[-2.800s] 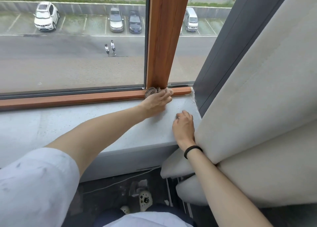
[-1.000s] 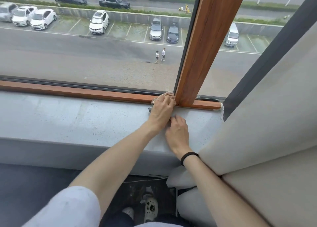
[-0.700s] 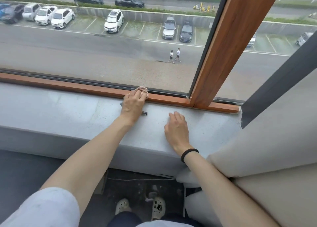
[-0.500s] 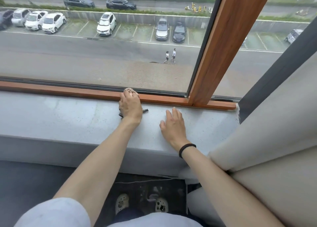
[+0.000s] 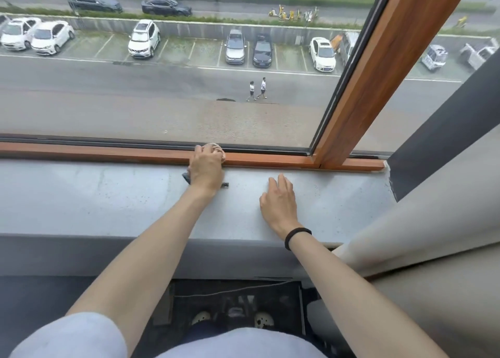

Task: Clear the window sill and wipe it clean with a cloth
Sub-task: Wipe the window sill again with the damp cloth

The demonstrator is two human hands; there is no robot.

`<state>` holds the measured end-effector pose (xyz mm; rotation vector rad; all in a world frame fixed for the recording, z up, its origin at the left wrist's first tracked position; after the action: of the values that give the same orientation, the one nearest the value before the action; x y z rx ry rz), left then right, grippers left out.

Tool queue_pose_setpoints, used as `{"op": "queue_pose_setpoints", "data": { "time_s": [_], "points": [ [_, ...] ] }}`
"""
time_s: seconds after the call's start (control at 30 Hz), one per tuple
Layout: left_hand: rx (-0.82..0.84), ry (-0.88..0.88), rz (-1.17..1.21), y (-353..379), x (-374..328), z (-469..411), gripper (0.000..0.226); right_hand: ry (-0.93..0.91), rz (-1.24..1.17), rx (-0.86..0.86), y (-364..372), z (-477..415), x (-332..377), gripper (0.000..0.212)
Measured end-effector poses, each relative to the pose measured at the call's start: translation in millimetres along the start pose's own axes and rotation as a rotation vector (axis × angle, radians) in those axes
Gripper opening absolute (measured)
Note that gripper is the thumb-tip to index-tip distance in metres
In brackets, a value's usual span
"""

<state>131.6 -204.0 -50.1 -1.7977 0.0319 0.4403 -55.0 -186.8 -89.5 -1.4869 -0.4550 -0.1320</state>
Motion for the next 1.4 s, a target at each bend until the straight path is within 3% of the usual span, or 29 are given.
{"op": "queue_pose_setpoints", "data": {
  "time_s": [0.1, 0.17, 0.33, 0.4, 0.53, 0.6, 0.67, 0.8, 0.93, 0.97, 1.03, 1.13, 1.27, 1.4],
  "points": [
    [0.102, 0.300, 0.089, 18, -49, 11, 0.029, -0.077, 0.045, 0.024, 11, 2, 19, 0.040],
    [0.127, 0.446, 0.132, 14, -44, 11, 0.032, -0.115, 0.083, 0.035, 13, 1, 29, 0.046],
    [0.078, 0.445, -0.172, 16, 10, 13, 0.027, -0.064, 0.117, 0.076, 15, 2, 26, 0.037],
    [0.097, 0.527, -0.210, 23, -17, 16, 0.022, -0.076, 0.132, 0.076, 16, 3, 28, 0.036],
    [0.295, 0.743, -0.243, 47, -107, 27, 0.029, -0.101, 0.095, 0.058, 12, 4, 30, 0.047],
    [0.278, 0.796, -0.192, 49, -116, 28, 0.027, -0.124, 0.067, 0.035, 7, 4, 30, 0.050],
    [0.166, 0.815, -0.168, 38, -90, 29, 0.027, -0.150, 0.132, 0.030, 7, 4, 28, 0.038],
    [0.102, 0.574, -0.186, 5, 19, 21, 0.026, -0.108, 0.134, 0.040, 12, 3, 27, 0.026],
    [0.011, 0.220, -0.140, -24, 76, 11, 0.014, -0.032, 0.076, -0.002, 13, 4, 35, 0.042],
    [-0.034, 0.208, -0.100, -29, 65, 12, 0.016, -0.033, 0.063, 0.007, 14, 4, 41, 0.046],
    [-0.049, 0.343, -0.024, -28, 21, 14, 0.028, -0.086, 0.050, 0.033, 20, 3, 59, 0.045],
    [0.005, 0.472, -0.126, 2, -15, 14, 0.038, -0.147, 0.021, 0.065, 28, 3, 85, 0.046],
    [-0.024, 0.309, -0.199, -21, 42, 7, 0.026, -0.169, 0.054, 0.103, 37, 0, 91, 0.038],
    [-0.129, 0.005, -0.180, -44, 118, 1, 0.031, -0.131, 0.039, 0.071, 38, 3, 76, 0.043]
  ]
}}
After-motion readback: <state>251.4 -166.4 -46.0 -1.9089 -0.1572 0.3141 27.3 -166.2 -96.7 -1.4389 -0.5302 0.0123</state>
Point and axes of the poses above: each hand's wrist, its own z-axis away from the middle knuckle, its own y-axis out of the palm, x = y × z, the point moved 10 cm from there along -z, towards the middle knuckle, and after that the axes turned 1 degree about z, right-handed, at the moved point
